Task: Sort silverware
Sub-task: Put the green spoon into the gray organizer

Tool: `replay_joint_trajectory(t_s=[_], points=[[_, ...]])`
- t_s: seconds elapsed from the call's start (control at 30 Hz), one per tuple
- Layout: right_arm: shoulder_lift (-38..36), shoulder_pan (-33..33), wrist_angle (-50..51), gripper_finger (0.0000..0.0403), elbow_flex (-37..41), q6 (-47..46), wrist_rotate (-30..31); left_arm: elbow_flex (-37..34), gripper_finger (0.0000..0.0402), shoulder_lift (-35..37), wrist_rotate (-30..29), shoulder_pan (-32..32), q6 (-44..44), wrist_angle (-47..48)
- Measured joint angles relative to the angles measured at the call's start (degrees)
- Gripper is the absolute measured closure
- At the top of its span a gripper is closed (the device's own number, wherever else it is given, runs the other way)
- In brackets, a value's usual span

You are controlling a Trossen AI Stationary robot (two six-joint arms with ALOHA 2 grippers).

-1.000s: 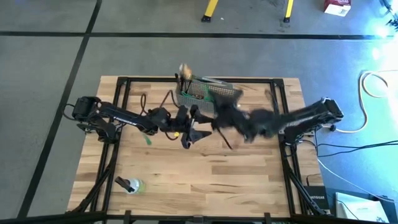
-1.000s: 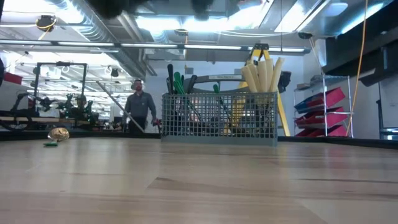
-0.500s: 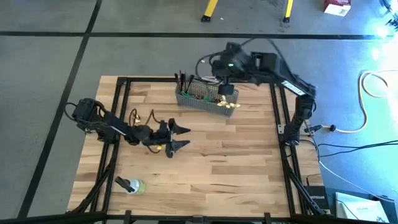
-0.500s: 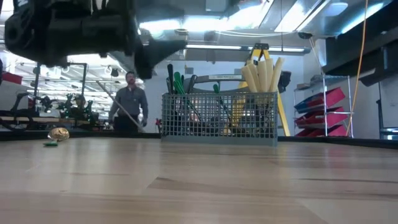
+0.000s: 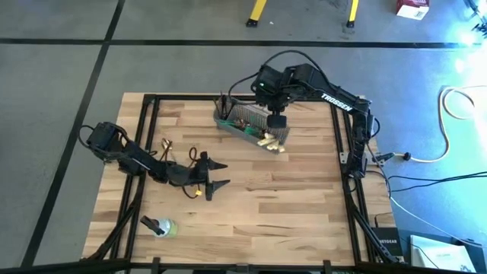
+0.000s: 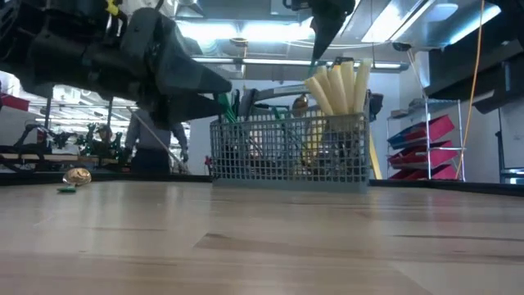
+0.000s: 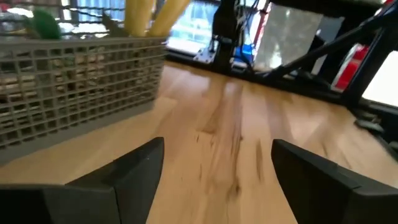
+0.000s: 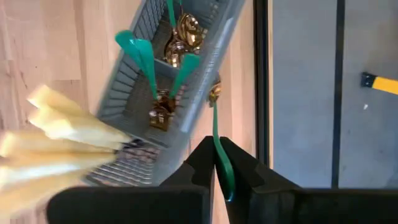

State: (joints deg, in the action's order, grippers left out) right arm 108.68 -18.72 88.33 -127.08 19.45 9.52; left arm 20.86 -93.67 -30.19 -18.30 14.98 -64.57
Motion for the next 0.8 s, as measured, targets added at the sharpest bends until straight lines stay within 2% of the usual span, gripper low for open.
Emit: replay_joint_trajectory(t_s=[0.2,0.33,0.43,0.57,0.67,0.8], points=[[0.0,0.0,-0.4,0.0402,-0.1,0.0,2.2,0.0,0.0119,0.0,-3.1,-1.8,-0.4,1.1],[0.0,0.0,-1.5,0.0403,-0.2,0.4,6.6,0.0,0.0119,0.0,-3.1,-2.0,-0.4,1.1],[-0.7,0.0,-3.1,0.0403,-0.1,1.0,12.7,0.0,0.0119,0.0,-3.2,-2.0,-0.2,1.3],[-3.4,0.9,-9.0,0.0403,-0.1,1.8,14.5,0.0,0.0119,0.0,-4.2,-2.0,0.0,2.2],[-5.5,2.7,-12.7,0.0403,-0.1,1.9,11.3,0.0,0.0119,0.0,-4.2,-2.0,0.7,2.9],[-7.5,5.1,-7.7,0.0403,-0.2,-2.7,2.7,0.0,0.0119,0.0,-4.2,-2.0,0.9,2.8]])
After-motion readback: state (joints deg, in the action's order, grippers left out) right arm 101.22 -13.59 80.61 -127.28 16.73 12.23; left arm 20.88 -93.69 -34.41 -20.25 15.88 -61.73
